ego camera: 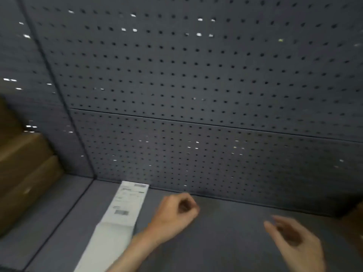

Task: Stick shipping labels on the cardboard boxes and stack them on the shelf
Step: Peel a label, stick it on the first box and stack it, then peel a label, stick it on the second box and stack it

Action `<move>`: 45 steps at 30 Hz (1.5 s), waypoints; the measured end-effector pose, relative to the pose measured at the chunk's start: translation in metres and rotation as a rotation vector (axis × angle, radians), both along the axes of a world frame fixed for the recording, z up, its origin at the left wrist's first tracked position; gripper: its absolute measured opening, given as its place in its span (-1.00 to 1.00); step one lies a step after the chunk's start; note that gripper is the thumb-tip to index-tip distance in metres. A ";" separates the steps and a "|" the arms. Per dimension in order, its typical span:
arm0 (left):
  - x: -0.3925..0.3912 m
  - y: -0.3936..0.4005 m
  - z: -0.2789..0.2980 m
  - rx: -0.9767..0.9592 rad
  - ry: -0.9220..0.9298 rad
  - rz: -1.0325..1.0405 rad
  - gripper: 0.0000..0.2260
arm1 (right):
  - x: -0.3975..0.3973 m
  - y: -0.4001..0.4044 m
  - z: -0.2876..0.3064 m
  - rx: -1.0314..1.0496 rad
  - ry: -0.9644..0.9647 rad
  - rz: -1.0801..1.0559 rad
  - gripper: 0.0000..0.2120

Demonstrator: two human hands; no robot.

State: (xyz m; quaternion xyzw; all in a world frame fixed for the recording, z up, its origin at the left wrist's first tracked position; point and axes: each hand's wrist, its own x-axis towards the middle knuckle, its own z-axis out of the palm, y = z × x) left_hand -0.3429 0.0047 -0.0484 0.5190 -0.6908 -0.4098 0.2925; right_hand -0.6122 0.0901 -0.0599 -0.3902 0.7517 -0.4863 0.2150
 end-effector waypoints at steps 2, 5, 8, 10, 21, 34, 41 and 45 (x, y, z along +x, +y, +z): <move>0.088 -0.008 0.016 -0.142 -0.169 0.150 -0.79 | 0.074 -0.034 -0.028 0.031 -0.003 0.172 -0.71; 0.208 -0.007 0.040 -0.342 -0.449 0.345 -0.66 | 0.182 -0.069 -0.048 0.044 0.003 0.405 -0.64; 0.311 0.002 0.057 -0.432 -0.602 0.451 -0.71 | 0.285 -0.089 -0.040 0.044 -0.001 0.624 -0.70; 0.368 0.008 0.064 -0.511 -0.649 0.541 -0.76 | 0.345 -0.101 -0.031 -0.027 0.007 0.738 -0.76; 0.561 0.035 0.115 -0.844 -0.463 1.019 -0.70 | 0.579 -0.149 0.086 -0.518 0.133 0.951 -0.49; 0.621 -0.029 0.143 -0.431 0.008 0.872 -0.68 | 0.676 -0.145 0.135 -0.530 0.311 0.929 -0.15; 0.592 -0.029 0.147 -0.386 0.220 0.815 -0.61 | 0.680 -0.145 0.128 -0.484 0.167 0.919 -0.28; 0.572 -0.013 0.156 -0.470 0.173 0.833 -0.75 | 0.648 -0.137 0.144 -0.525 0.148 0.924 -0.27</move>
